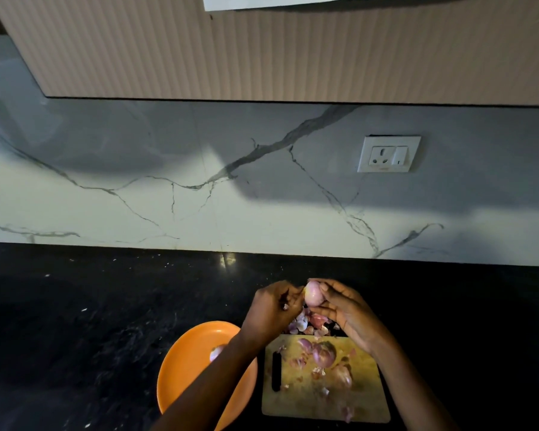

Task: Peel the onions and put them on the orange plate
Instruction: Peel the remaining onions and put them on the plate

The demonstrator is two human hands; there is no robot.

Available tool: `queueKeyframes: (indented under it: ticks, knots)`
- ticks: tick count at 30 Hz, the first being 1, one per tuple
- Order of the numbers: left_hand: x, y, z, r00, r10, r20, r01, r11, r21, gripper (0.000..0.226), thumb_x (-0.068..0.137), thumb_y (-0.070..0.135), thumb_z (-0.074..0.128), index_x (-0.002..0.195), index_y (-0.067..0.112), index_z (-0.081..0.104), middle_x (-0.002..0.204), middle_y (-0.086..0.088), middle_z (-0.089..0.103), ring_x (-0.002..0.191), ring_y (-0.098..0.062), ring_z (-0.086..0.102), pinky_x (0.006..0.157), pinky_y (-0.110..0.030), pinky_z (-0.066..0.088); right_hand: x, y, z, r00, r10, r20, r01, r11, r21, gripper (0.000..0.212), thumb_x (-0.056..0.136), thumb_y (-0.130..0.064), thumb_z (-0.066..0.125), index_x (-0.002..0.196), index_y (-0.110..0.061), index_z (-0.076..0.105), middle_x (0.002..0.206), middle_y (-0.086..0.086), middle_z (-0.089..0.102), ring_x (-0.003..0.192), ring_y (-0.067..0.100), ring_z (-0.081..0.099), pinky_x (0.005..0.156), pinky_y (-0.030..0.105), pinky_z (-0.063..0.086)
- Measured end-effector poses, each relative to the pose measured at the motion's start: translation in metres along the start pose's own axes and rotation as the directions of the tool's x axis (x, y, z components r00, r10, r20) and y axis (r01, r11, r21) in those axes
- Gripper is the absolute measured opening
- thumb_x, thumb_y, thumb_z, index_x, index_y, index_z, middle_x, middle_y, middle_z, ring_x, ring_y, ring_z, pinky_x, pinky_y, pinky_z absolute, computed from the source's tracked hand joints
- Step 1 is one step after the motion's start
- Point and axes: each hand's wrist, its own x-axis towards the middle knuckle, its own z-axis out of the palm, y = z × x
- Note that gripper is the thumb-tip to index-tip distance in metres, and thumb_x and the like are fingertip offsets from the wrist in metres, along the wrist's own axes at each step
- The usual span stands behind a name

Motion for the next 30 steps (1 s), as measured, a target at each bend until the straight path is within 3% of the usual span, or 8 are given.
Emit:
queueKeyframes:
  ticks: [10,15,19,21,23,26,30]
  knots:
    - [-0.001,-0.007,0.001,0.998,0.068,-0.002,-0.067,0.989,0.130,0.009,0.090,0.017,0.066,0.084,0.020,0.060,0.080,0.010,0.057,0.071,0.004,0.054,0.062,-0.008,0.040,0.001,0.001,0.004,1.000,0.007,0.002,-0.007,0.999,-0.045,0.031,0.096,-0.018,0.057,0.124,-0.008,0.066,0.118,0.013,0.072,0.105,0.025,0.071,0.081,0.029,0.058]
    - [-0.003,-0.007,-0.001,0.997,-0.078,-0.022,0.079,0.996,0.049,0.012,0.095,0.014,0.061,0.085,0.019,0.055,0.080,0.005,0.057,0.070,-0.010,0.056,0.060,-0.023,0.046,0.001,0.002,0.003,1.000,-0.001,-0.022,0.000,1.000,-0.011,0.037,0.091,-0.022,0.059,0.124,-0.007,0.065,0.117,0.016,0.072,0.101,0.024,0.072,0.079,0.028,0.058]
    - [0.000,-0.011,-0.002,0.980,-0.200,0.009,0.199,0.979,0.045,0.026,0.105,0.023,0.047,0.079,0.027,0.049,0.072,0.004,0.054,0.060,-0.006,0.049,0.055,-0.020,0.035,0.002,0.001,-0.001,0.999,-0.019,-0.037,0.020,0.999,0.036,0.035,0.090,-0.022,0.059,0.122,-0.009,0.066,0.117,0.014,0.073,0.102,0.022,0.072,0.078,0.026,0.057]
    - [0.002,-0.016,-0.001,0.980,-0.195,0.046,0.190,0.976,0.108,0.021,0.102,0.026,0.053,0.081,0.026,0.053,0.078,0.006,0.056,0.066,-0.004,0.053,0.060,-0.023,0.040,0.003,0.002,-0.003,0.999,-0.028,-0.031,0.029,0.998,0.049,0.037,0.088,-0.021,0.061,0.123,-0.009,0.065,0.120,0.014,0.071,0.106,0.022,0.071,0.080,0.027,0.057]
    - [0.002,-0.020,-0.001,0.977,-0.198,0.078,0.188,0.975,0.115,0.009,0.096,0.019,0.063,0.101,0.024,0.059,0.097,0.010,0.055,0.085,-0.003,0.057,0.074,-0.024,0.050,0.004,0.002,-0.005,0.999,-0.034,-0.011,0.035,0.998,0.053,0.047,0.083,-0.025,0.072,0.126,-0.008,0.063,0.125,0.015,0.069,0.114,0.025,0.068,0.084,0.028,0.057]
    - [0.005,-0.015,-0.001,0.971,-0.234,0.052,0.234,0.972,0.010,0.024,0.095,0.014,0.064,0.116,0.024,0.062,0.108,0.009,0.058,0.097,-0.004,0.060,0.085,-0.024,0.052,0.003,0.002,-0.008,0.999,-0.043,0.025,0.042,0.999,0.032,0.083,0.062,-0.040,0.094,0.130,-0.007,0.061,0.130,0.014,0.067,0.122,0.026,0.064,0.091,0.029,0.056]
    - [0.012,0.001,-0.003,0.946,-0.302,0.116,0.322,0.909,-0.264,0.015,0.100,0.020,0.061,0.109,0.026,0.071,0.097,0.008,0.073,0.092,-0.002,0.068,0.081,-0.017,0.052,0.002,0.001,-0.008,0.995,-0.098,-0.006,0.098,0.995,0.023,0.090,0.053,-0.044,0.098,0.128,-0.009,0.062,0.129,0.012,0.068,0.122,0.022,0.063,0.092,0.025,0.055]
